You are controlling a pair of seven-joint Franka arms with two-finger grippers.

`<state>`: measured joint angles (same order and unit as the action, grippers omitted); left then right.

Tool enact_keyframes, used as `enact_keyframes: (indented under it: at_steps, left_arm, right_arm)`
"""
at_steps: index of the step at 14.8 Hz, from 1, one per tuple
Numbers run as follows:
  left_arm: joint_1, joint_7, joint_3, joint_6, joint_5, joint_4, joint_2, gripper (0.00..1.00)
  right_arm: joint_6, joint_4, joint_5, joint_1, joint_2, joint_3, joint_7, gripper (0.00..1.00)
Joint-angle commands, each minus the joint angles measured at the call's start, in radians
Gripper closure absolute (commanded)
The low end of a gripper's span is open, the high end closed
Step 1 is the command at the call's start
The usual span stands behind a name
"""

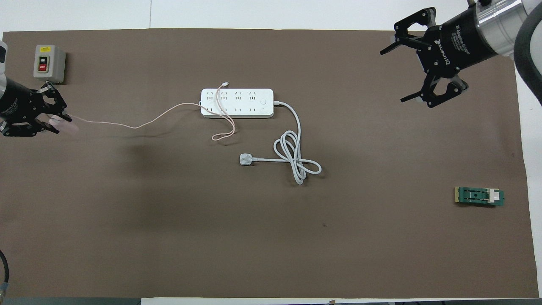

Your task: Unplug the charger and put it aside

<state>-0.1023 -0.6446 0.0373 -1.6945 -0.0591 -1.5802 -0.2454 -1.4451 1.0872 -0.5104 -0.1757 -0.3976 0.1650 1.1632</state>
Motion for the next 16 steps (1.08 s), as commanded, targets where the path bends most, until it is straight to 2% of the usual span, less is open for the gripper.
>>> enact_keyframes:
  at_steps: [1,4,10,14,16]
  left_arm:
    - [0.001,0.017,0.006,-0.022,0.018,-0.044,0.037,0.00]
    - [0.001,0.040,0.013,-0.019,0.022,-0.029,0.035,0.00]
    - [0.039,0.316,0.013,0.004,0.024,0.005,0.073,0.00]
    - [0.075,0.414,0.016,0.094,0.022,0.003,0.156,0.00]
    - [0.084,0.415,0.021,0.127,0.022,0.006,0.181,0.00]
  right_arm:
    - [0.035,0.046,0.123,-0.002,0.060,-0.005,-0.202,0.00]
    - [0.081,0.048,0.260,-0.007,0.085,-0.005,-0.474,0.00]
    - [0.100,0.111,0.464,-0.001,0.146,-0.005,-1.018,0.00]
    - [0.101,0.175,0.527,0.030,0.209,-0.005,-1.259,0.00]
    - [0.100,0.244,0.529,0.060,0.259,-0.005,-1.319,0.00]
